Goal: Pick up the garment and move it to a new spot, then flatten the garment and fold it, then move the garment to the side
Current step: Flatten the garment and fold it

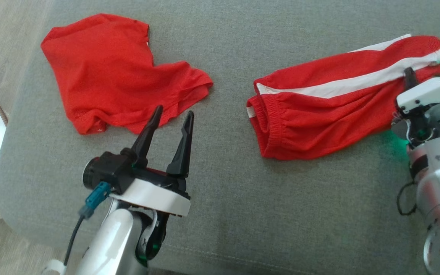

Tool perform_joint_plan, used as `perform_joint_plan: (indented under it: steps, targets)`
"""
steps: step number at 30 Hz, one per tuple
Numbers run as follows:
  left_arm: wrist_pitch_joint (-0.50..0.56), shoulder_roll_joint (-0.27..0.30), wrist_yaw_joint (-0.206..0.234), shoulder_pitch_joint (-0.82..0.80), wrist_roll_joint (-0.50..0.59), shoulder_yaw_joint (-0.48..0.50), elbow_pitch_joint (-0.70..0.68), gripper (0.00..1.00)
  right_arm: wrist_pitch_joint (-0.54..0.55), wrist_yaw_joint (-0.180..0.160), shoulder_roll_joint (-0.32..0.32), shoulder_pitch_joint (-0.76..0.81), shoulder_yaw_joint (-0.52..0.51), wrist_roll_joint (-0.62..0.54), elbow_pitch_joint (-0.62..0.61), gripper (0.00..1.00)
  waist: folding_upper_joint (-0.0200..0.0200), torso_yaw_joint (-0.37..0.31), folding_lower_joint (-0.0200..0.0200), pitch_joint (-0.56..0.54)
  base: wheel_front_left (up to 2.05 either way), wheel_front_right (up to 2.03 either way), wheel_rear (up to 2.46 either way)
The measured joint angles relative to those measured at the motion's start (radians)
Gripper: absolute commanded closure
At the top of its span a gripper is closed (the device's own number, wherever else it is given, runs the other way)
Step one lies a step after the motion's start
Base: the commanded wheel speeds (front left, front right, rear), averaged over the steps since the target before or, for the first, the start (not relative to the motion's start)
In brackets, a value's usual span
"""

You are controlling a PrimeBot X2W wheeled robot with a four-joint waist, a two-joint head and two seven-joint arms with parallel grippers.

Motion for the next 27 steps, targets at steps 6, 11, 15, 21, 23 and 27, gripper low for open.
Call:
perform_joint_plan:
  steps: [6,11,15,21,23,27]
  targets:
    - [0.0,0.0,0.006,0.002,-0.006,0.007,0.002,0.0,-0.09,0.0,0.028,0.027,0.02,-0.007,-0.003,1.0,0.0,-0.02,0.0,-0.027,0.0,0.0,0.0]
    - [0.0,0.0,0.005,0.009,-0.006,0.019,0.004,0.0,-0.187,0.0,0.047,0.105,0.021,-0.007,-0.028,1.0,0.0,-0.054,-0.0001,-0.062,0.0,0.0,0.0]
    - [0.0,0.0,0.003,0.039,-0.005,0.027,0.006,0.0,-0.248,0.0,0.058,0.182,0.012,-0.007,-0.049,1.0,0.0,-0.09,-0.0002,-0.096,0.0,0.0,0.0]
    - [0.0,0.0,-0.004,0.07,-0.004,0.044,0.01,0.0,-0.304,0.0,0.066,0.313,-0.036,-0.026,-0.106,1.0,0.0,-0.144,-0.0003,-0.149,0.0,0.0,0.0]
    - [0.0,0.0,-0.004,0.073,-0.004,0.046,0.01,0.0,-0.307,0.0,0.074,0.356,-0.058,-0.034,-0.137,1.0,0.0,-0.158,-0.0003,-0.165,0.0,0.0,0.0]
    - [0.0,0.0,-0.004,0.108,-0.004,0.049,0.009,0.0,-0.313,0.0,0.094,0.424,-0.094,-0.031,-0.197,1.0,0.0,-0.184,-0.0003,-0.19,0.0,0.0,0.0]
